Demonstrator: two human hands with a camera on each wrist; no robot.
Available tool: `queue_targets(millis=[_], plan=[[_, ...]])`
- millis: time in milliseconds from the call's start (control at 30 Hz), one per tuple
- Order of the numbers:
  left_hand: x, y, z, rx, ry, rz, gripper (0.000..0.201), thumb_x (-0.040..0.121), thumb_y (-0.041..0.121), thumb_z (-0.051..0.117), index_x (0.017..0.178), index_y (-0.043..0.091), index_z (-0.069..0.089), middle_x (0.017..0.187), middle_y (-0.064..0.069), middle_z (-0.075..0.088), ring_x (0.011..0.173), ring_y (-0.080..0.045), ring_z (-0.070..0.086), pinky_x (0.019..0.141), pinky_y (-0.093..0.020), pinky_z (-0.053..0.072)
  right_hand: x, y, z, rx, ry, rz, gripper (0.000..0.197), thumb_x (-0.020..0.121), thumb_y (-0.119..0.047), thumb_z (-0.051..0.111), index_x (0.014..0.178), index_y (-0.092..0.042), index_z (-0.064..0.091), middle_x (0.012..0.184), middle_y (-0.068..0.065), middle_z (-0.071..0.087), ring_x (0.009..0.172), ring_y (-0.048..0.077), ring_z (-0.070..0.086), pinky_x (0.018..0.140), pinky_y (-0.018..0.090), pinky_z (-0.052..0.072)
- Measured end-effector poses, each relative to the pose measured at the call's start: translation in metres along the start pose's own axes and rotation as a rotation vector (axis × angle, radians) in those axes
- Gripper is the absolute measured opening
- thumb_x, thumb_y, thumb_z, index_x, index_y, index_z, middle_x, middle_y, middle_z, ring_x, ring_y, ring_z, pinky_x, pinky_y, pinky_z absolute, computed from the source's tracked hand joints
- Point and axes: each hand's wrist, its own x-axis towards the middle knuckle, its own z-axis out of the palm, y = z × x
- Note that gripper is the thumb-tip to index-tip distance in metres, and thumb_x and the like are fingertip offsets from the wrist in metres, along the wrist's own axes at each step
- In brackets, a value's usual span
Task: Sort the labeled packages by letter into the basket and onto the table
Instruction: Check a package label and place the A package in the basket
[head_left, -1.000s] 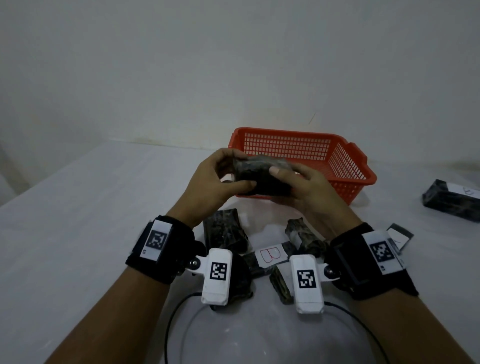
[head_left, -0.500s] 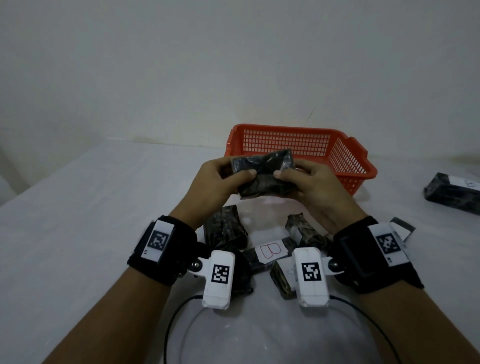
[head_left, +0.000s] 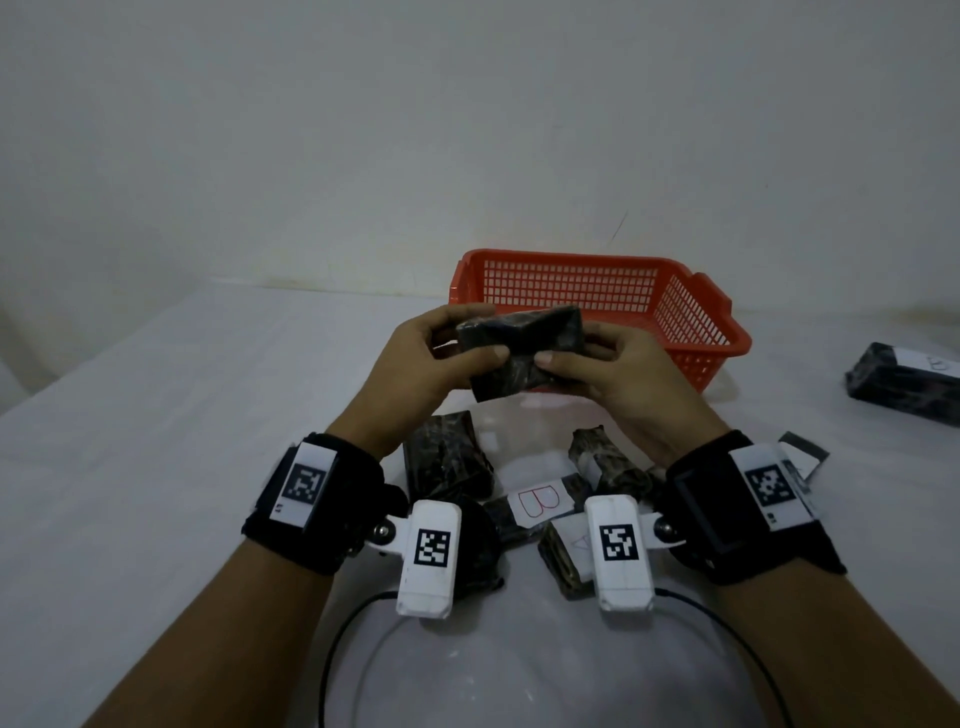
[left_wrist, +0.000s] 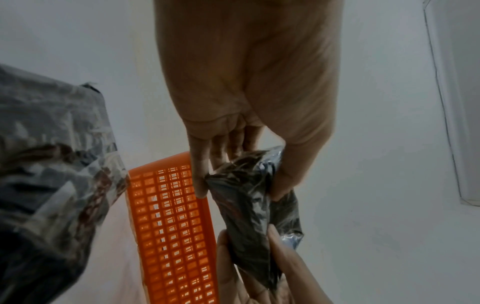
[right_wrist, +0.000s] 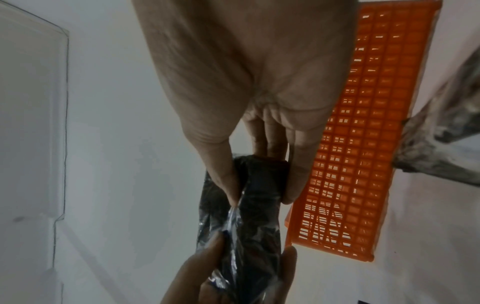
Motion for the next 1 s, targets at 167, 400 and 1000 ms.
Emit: queue_targets(millis=[167,400,1000], plan=[[-0.001,-0.001,0.000,0.081,0.031,0.076,0.036,0.083,-0.004,0.075,0.117,0.005,0.069,0.109,-0.006,0.076,0.103,-0.013,0.073,0.090,-0.026,0.059,-0.001,-0.001,0.000,-0.036,-0.011,-0.013,0.045,0.077,-0.006,0.085,0.120,-0.009,0.072,0.115,0.011,0.077,0.108,0.023,0.076,0.099,0.041,0.060],[-0.002,-0.001,-0.002,0.122,0.011,0.164,0.040,0.077,-0.008,0.079,0.112,0.006,0.066,0.112,-0.007,0.073,0.111,-0.018,0.068,0.088,-0.037,0.062,-0.004,-0.006,0.001,0.053,-0.074,0.056,0.060,0.069,-0.039,0.084,0.118,-0.007,0.073,0.118,0.012,0.076,0.106,0.024,0.076,0.098,0.042,0.060],[0.000,-0.005,0.006,0.049,-0.030,-0.030,0.030,0.093,0.022,0.070,0.122,0.012,0.069,0.112,-0.005,0.077,0.105,-0.019,0.074,0.099,-0.042,0.057,0.005,0.006,0.003,0.023,0.056,-0.083,0.037,0.083,-0.009,0.082,0.119,-0.004,0.072,0.113,0.015,0.078,0.105,0.028,0.076,0.098,0.045,0.060]])
